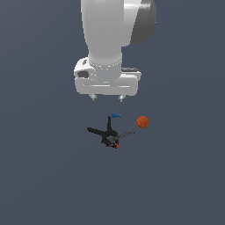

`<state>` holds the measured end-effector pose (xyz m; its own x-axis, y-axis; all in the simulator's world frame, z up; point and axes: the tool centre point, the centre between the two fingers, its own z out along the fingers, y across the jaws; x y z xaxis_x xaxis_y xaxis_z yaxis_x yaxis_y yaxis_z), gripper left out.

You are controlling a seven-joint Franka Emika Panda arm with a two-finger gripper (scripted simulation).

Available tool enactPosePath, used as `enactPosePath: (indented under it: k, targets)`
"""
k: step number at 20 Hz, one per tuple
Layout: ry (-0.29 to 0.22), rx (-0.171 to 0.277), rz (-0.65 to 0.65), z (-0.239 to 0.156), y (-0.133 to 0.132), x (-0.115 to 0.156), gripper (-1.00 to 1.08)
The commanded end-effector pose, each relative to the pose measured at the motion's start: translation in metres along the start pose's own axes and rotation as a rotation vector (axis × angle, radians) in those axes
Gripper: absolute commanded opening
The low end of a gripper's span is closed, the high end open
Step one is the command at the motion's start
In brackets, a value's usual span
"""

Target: Pick up a designated object from a clutter of objects.

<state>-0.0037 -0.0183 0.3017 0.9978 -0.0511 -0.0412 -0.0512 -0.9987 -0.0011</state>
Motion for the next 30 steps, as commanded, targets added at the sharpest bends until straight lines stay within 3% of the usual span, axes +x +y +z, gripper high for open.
enactPosePath:
  k: [1,16,30]
  targets:
    - [0.0,0.0,0.0,0.0,0.0,0.0,1.0]
    - [0.01,-0.022,-0.062,0.001,-0.007,0.001,1.0]
    - [0.009,0.015,0.122,0.045,-0.025,-0.006,1.0]
